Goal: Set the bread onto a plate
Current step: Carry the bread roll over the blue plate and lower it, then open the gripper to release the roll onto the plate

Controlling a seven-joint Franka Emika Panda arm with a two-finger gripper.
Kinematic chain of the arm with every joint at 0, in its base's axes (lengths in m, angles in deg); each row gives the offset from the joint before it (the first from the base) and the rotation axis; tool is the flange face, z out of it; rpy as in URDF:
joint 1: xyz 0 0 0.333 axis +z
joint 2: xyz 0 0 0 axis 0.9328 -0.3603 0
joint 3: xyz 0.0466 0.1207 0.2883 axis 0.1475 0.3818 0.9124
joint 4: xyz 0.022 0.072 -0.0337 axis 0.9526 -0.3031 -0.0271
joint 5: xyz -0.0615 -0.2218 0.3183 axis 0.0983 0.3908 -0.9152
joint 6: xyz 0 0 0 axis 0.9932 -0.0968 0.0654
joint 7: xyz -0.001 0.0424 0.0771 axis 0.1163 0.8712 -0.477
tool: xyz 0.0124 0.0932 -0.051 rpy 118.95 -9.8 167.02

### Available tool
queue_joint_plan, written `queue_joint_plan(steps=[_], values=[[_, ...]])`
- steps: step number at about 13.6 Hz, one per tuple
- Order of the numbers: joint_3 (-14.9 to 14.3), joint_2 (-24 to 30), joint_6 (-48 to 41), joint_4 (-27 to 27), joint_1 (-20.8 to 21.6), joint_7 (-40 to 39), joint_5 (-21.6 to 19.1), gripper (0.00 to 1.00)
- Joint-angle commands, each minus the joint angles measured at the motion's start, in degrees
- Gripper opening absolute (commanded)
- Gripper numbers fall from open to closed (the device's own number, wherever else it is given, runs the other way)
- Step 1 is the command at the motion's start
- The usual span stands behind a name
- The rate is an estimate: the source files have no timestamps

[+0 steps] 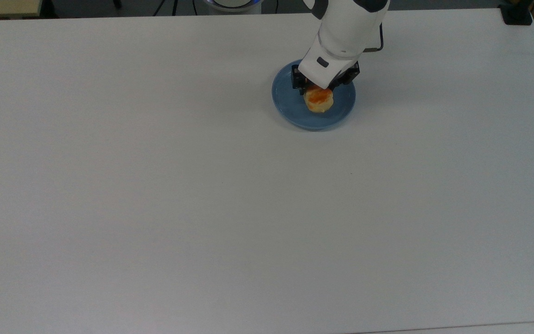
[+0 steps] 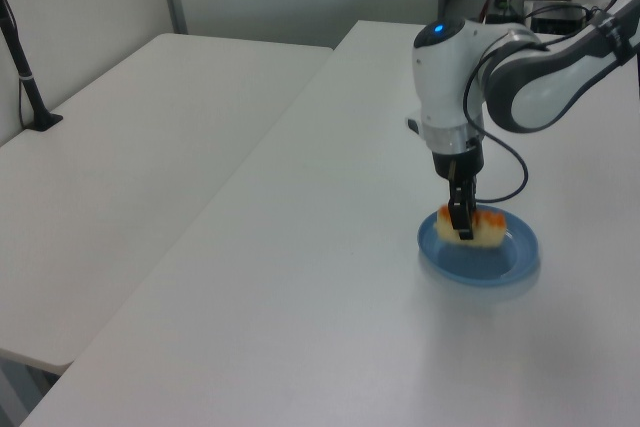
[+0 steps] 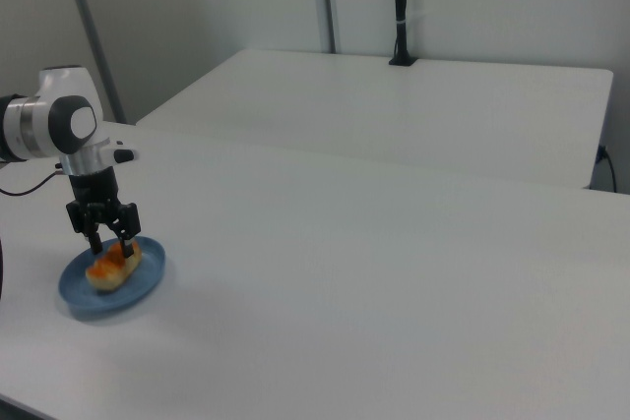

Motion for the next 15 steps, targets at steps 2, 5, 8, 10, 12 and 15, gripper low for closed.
queue_joint_plan(steps=[2, 5, 8, 10, 12, 15], values=[[-0.1, -0.9, -1.4, 2.0, 0.7, 1.8, 0.9, 1.00], [-0.7, 4.8, -5.0, 2.0, -1.9, 0.9, 1.0, 1.00], [-0.7, 9.8, -7.5, 3.0, -6.6, 0.5, 1.0, 1.00], [-0.8, 9.9, -10.1, 7.0, -11.3, -6.7, 0.6, 1.00], [-2.9, 9.4, -12.0, 11.3, -13.8, -10.6, 0.2, 1.00], [-5.3, 10.7, -13.2, 15.2, -17.5, -13.5, 0.1, 1.00]])
